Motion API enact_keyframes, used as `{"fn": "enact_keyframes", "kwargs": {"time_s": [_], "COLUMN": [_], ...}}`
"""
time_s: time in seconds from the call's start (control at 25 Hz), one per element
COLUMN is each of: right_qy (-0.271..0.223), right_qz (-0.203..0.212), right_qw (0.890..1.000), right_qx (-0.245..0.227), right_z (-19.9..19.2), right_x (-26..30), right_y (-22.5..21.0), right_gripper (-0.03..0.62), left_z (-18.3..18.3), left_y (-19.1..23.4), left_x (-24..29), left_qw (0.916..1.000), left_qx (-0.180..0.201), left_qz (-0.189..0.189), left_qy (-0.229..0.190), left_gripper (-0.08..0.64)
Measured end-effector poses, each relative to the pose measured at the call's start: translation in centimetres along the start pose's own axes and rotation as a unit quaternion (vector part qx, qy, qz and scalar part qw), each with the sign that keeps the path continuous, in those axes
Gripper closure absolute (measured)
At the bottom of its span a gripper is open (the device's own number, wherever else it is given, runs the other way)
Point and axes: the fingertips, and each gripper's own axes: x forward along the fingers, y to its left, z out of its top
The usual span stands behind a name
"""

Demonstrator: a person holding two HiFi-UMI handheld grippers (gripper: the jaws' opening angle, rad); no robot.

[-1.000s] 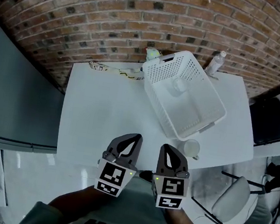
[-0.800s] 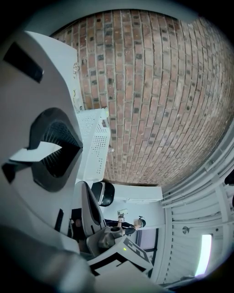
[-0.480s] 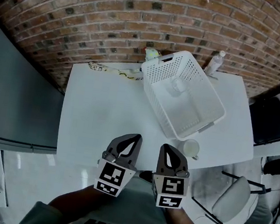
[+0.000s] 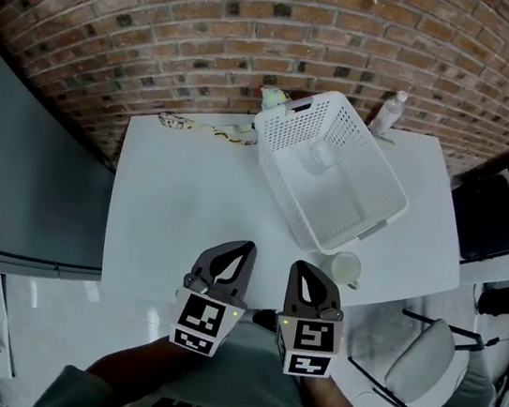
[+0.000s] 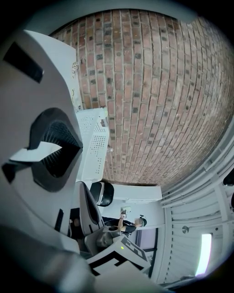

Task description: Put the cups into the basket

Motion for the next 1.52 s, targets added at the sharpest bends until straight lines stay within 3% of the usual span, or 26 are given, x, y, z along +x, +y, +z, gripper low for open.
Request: {"fn": "enact_keyframes", "kwargs": {"time_s": [0.4,0.8,1.12,1.28,1.52], "right_qy": [0.026,0.053,0.073,0.089,0.110], "right_qz": [-0.044,-0.094,-0.104,-0.098,-0.096], "right_qw": [0.999,0.993,0.990,0.989,0.987], "right_qx": [0.018,0.050,0.064,0.070,0.071], "right_z": [-2.4,-6.0,-8.7,-10.0,-11.7], "right_x": [-1.1,-3.0,-3.5,-3.0,-1.8], "right_y": [-3.0,-6.8,-8.2,-8.6,-9.7], "right_gripper": [0.574,0.572,0.569,0.466,0.365], "left_z": [-0.6,-2.2,-4.3,-5.4,-7.4], "left_y": [-3.9,-8.7,-11.2,-11.8,-12.1], "left_x": [2.2,4.8,6.5,7.5,9.0], "left_qw": [0.9978,0.9895,0.9826,0.9809,0.9789], "left_qx": [0.011,0.042,0.061,0.061,0.061], "left_qz": [-0.063,-0.133,-0.165,-0.170,-0.169], "left_qy": [0.015,0.039,0.059,0.072,0.098], "left_gripper": [0.557,0.557,0.557,0.557,0.557]}}
